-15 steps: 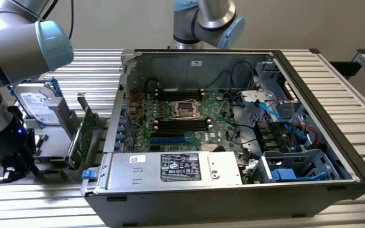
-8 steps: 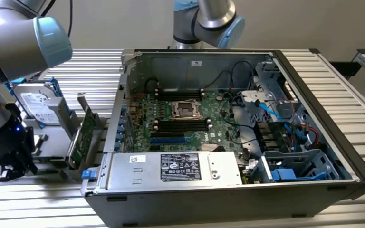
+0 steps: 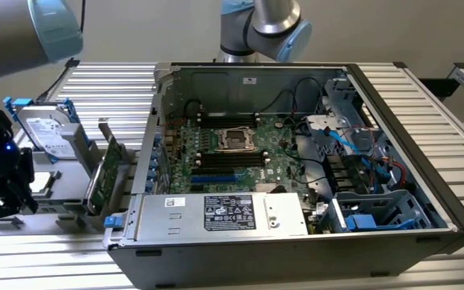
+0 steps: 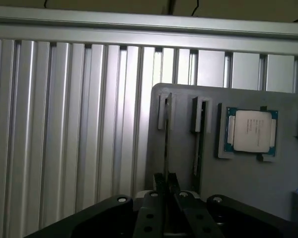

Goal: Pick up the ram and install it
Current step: 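Pick up the ram and move it above insertion slot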

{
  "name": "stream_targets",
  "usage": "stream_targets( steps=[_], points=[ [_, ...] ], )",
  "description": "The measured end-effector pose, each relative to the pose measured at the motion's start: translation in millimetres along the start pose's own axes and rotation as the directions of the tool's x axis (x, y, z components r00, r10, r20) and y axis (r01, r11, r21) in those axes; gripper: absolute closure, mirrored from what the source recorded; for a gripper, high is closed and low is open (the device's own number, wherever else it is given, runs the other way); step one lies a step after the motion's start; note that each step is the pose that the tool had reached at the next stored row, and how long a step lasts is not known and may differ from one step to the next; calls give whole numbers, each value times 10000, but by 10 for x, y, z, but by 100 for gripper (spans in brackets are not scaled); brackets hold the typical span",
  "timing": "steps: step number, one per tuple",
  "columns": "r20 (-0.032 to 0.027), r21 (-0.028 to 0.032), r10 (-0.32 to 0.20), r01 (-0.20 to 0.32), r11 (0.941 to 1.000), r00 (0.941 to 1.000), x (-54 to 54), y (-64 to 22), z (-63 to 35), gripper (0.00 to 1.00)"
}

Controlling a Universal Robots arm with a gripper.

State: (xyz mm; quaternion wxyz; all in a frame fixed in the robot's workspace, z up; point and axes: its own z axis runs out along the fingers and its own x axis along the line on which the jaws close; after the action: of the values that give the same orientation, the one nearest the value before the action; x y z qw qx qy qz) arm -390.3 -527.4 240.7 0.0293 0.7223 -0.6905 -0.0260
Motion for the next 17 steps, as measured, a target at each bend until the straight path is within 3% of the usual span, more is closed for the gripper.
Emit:
stream_targets(
  steps=[6, 17],
  points=[
    [1, -31, -1, 1, 10000, 10000, 4, -37, -276, 86],
    [8, -193, -1, 1, 9998, 10000, 14, -273, -797, 86]
  ],
)
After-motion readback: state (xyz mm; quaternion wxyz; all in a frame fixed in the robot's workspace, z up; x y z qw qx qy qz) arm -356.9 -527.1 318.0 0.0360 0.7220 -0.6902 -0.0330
